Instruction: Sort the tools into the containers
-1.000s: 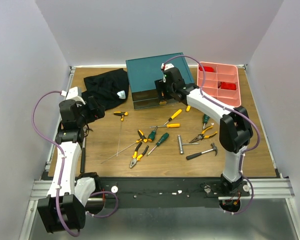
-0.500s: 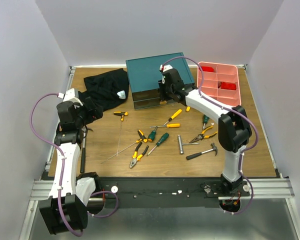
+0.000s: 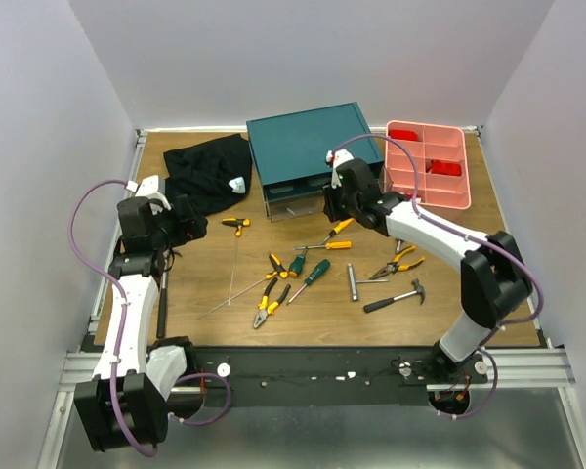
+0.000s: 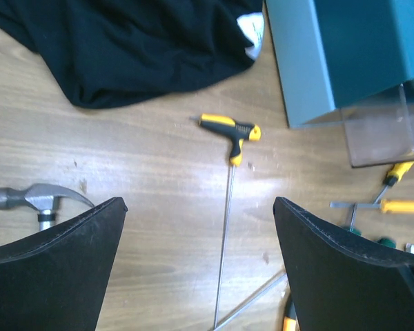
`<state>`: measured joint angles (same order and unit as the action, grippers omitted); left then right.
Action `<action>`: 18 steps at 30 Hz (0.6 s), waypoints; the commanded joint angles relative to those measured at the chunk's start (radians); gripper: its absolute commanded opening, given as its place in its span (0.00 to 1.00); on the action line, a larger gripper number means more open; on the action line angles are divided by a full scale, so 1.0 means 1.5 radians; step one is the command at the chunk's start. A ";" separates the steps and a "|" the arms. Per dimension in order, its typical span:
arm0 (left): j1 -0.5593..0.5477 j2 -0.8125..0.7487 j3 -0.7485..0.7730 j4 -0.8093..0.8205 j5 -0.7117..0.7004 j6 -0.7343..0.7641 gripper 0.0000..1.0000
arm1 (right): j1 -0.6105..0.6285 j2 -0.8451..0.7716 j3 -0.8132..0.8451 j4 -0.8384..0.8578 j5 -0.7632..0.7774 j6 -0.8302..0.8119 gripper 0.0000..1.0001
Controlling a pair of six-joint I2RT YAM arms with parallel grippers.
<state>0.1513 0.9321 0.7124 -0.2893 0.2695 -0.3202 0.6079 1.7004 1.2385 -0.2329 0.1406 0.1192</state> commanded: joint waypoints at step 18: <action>-0.044 -0.009 -0.006 -0.034 0.112 0.053 0.99 | 0.000 -0.196 -0.170 -0.101 -0.132 -0.062 0.71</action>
<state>0.1001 0.9295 0.6731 -0.3218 0.3744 -0.2729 0.6094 1.4651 0.9894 -0.2340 0.0498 0.0910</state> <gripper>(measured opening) 0.989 0.627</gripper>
